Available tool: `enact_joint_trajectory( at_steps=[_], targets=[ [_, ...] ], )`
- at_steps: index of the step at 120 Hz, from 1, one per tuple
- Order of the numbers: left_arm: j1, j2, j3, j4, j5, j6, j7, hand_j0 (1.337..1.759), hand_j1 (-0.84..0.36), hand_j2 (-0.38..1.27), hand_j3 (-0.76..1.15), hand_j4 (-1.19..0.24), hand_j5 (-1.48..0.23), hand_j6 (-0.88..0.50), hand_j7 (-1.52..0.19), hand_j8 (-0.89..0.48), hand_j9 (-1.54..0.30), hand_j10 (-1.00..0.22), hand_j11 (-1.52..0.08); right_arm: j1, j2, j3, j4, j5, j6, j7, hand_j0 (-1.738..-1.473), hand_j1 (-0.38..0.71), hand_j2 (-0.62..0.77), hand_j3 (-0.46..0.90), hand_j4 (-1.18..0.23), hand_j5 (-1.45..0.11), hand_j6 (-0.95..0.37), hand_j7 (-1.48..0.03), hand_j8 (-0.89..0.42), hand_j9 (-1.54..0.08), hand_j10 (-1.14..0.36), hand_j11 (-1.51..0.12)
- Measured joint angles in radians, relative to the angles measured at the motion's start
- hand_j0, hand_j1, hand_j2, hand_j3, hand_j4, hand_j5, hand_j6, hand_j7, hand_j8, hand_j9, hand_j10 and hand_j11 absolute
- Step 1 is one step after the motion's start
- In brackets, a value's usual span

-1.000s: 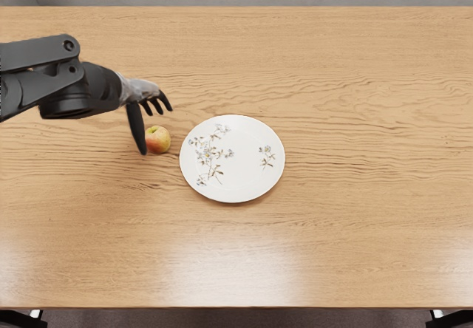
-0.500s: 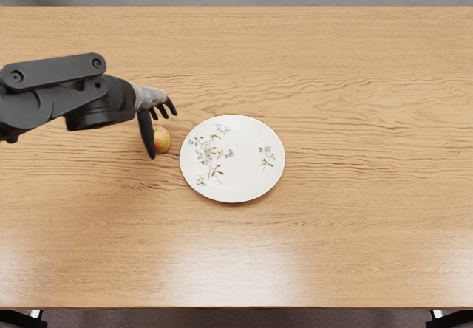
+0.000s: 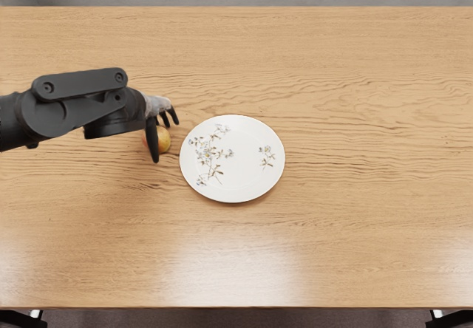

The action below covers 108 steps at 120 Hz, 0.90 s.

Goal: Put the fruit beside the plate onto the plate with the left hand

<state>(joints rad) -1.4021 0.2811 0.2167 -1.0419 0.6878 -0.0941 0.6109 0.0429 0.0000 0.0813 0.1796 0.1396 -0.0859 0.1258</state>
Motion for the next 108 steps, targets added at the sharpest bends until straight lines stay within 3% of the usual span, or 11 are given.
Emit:
enact_joint_trajectory(
  at_steps=[46,108],
  targets=[
    [-0.007,-0.030,0.050,0.039,0.019,0.046,0.000,1.658,-0.04,0.07,0.00,-0.33,-0.42,-0.33,-0.42,-0.33,-0.42,-0.33,-0.42,0.000,0.000,0.000,0.000,0.000,0.000,0.000,-1.658,-0.31,-0.01,0.00,-0.04,-0.05,-0.04,-0.05,-0.04,-0.05,-0.03,-0.05],
    [-0.006,-0.076,0.079,0.037,0.036,0.093,0.000,1.658,-0.10,0.08,0.00,-0.38,-0.49,-0.38,-0.49,-0.38,-0.49,-0.38,-0.49,0.009,0.000,0.000,0.000,0.000,0.000,0.000,-1.658,-0.31,-0.01,0.00,-0.04,-0.05,-0.04,-0.05,-0.04,-0.05,-0.03,-0.05]
  ],
)
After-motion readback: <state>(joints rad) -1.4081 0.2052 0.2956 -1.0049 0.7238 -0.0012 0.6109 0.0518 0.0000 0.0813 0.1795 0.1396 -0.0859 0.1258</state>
